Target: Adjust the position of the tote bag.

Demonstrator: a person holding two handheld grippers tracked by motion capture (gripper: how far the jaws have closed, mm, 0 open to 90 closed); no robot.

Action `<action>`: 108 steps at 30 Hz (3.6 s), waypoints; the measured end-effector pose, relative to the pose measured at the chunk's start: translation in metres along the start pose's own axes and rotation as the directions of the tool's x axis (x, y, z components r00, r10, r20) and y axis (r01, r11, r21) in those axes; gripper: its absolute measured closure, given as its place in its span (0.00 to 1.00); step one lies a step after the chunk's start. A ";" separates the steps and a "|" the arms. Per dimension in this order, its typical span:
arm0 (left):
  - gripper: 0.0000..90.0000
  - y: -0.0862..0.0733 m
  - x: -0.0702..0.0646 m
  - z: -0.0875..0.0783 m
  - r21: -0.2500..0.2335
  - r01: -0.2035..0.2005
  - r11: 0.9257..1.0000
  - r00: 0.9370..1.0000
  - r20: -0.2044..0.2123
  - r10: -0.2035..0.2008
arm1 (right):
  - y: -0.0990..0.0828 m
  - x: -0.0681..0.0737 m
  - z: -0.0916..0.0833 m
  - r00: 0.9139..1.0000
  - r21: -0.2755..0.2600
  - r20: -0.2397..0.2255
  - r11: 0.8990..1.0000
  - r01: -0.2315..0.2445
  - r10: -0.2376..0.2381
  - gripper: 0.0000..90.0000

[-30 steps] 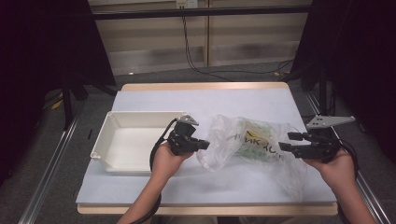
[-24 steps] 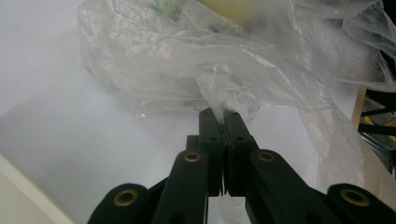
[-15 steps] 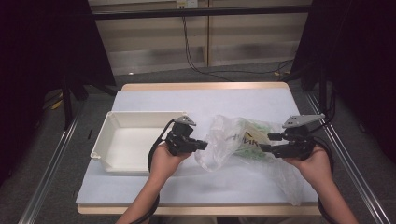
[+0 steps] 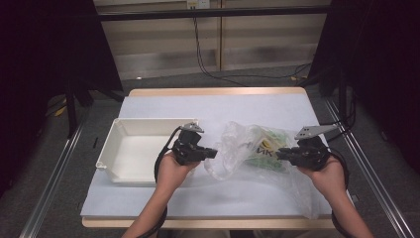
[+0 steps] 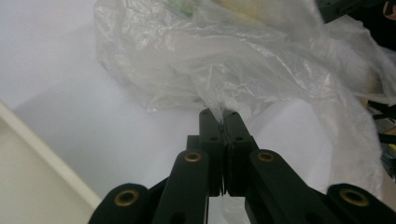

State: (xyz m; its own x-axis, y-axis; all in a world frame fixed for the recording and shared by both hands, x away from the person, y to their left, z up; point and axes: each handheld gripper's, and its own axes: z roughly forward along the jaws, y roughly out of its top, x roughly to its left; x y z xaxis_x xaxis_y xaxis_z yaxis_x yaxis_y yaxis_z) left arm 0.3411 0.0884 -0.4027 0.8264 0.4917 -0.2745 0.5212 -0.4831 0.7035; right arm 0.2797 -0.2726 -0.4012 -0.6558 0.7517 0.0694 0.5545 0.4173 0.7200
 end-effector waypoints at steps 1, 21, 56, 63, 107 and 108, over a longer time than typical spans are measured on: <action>0.99 -0.001 0.001 -0.001 -0.002 0.002 1.000 1.000 0.002 -0.002 | -0.002 -0.002 -0.001 1.000 -0.001 0.011 1.000 -0.003 0.004 0.96; 0.80 0.000 -0.008 0.000 -0.010 -0.022 1.000 1.000 -0.014 0.022 | -0.008 -0.017 -0.019 0.999 -0.017 0.033 0.999 -0.043 0.043 1.00; 0.30 0.015 -0.060 -0.022 -0.067 -0.148 0.987 0.989 -0.008 0.148 | 0.019 0.001 0.002 0.999 0.015 -0.035 0.999 0.028 -0.028 1.00; 0.33 0.020 -0.082 -0.003 -0.057 -0.180 0.982 0.982 0.055 0.183 | 0.020 0.002 0.000 0.999 0.015 -0.037 1.000 0.024 -0.024 1.00; 0.51 0.010 -0.095 0.101 0.017 -0.211 0.977 0.977 -0.007 0.211 | 0.018 0.009 0.017 0.996 0.031 -0.085 0.999 0.019 -0.016 1.00; 0.50 0.010 -0.094 0.102 0.022 -0.203 0.979 0.979 -0.008 0.203 | 0.018 0.009 0.018 0.996 0.028 -0.084 0.999 0.017 -0.014 1.00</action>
State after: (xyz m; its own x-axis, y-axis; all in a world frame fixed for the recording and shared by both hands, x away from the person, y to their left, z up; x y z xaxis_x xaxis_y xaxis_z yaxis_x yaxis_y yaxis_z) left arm 0.2903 -0.0365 -0.4370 0.9133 0.3890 -0.1210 0.3473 -0.5883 0.7303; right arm 0.2926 -0.2491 -0.3998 -0.7044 0.7001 0.1169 0.5576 0.4440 0.7013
